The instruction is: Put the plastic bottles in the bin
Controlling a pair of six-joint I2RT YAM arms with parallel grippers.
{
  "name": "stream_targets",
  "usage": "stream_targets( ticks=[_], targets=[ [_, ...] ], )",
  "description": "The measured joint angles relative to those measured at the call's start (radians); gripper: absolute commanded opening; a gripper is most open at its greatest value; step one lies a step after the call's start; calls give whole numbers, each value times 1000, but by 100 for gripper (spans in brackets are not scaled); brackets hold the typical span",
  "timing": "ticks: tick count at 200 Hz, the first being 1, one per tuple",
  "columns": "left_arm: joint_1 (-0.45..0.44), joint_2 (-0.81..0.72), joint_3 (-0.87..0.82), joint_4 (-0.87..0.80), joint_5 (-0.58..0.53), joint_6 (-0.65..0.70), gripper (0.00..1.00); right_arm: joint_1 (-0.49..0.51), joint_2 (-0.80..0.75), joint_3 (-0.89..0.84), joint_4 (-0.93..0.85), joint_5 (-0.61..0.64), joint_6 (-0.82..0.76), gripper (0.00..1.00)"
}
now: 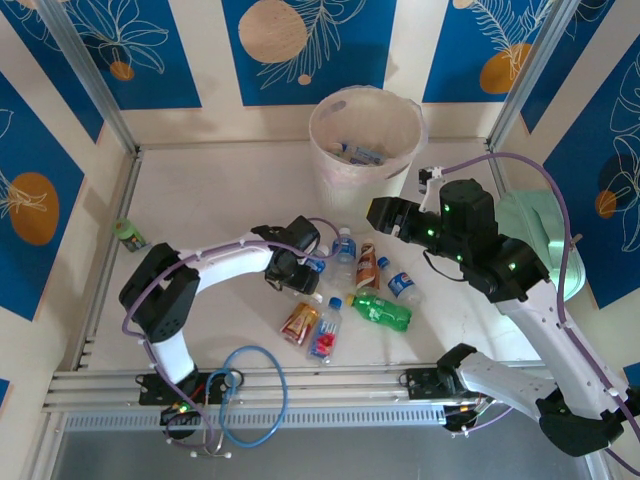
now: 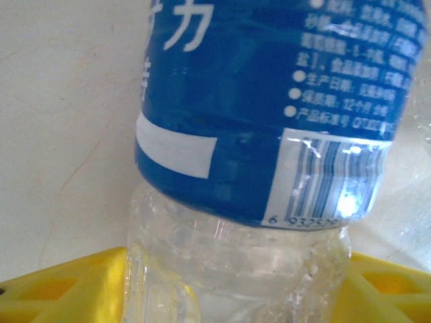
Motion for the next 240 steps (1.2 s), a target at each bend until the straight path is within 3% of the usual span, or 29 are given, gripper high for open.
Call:
stream_targets(
  ticks=[79,141,174,240],
  targets=[
    [3,-72,-38,-1,0,4,56,-7,0,0,0,-18,21,73],
    [3,-363,-51,-60,5,21,57,-55,68,3,-2,-69,72,68],
    [4,-520,-39,-81,61,55,59,-56,163,45,-2,-137,94,66],
    [4,-652,-11,-80,167,95,59,-3,327,138,43,-274,113,65]
  ],
)
